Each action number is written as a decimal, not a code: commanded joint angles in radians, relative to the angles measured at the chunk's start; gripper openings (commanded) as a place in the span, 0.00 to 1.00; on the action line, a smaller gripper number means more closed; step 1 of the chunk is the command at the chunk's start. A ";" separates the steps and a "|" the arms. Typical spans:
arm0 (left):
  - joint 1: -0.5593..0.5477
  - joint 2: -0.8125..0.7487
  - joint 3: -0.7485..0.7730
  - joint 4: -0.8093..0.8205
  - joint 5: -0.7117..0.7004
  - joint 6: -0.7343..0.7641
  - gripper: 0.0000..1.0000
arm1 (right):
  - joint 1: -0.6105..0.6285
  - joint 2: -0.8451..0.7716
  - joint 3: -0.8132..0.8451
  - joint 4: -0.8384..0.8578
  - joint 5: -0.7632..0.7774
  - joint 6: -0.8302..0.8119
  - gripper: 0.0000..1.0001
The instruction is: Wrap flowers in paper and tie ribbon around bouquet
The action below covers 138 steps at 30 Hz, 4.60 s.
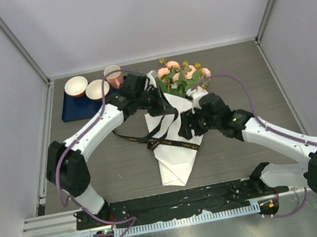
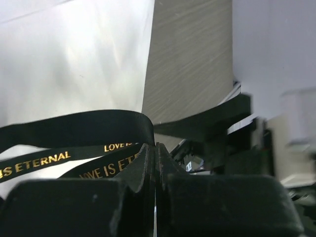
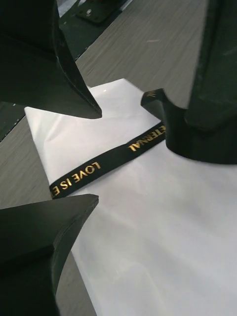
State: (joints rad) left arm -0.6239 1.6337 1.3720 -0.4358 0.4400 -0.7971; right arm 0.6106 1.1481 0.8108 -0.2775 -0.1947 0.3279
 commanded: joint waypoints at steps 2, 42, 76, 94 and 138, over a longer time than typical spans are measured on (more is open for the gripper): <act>-0.020 0.115 0.105 -0.078 0.161 0.065 0.00 | 0.196 -0.033 -0.081 0.035 0.250 -0.038 0.71; -0.025 0.472 0.165 -0.210 0.269 0.246 0.00 | 0.337 -0.004 -0.182 0.169 0.518 -0.090 0.00; -0.005 0.404 -0.014 0.000 0.519 0.251 0.48 | 0.327 0.036 -0.159 0.155 0.580 0.106 0.00; 0.015 0.387 -0.033 0.100 0.580 0.240 0.79 | 0.311 -0.047 -0.216 0.144 0.537 0.151 0.00; -0.004 0.394 -0.033 0.060 0.563 0.283 0.19 | 0.071 0.070 -0.088 0.083 0.264 0.250 0.21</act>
State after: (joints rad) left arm -0.6285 2.0331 1.2976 -0.3405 0.9836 -0.5385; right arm 0.6998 1.2724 0.6868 -0.1383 0.0643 0.5484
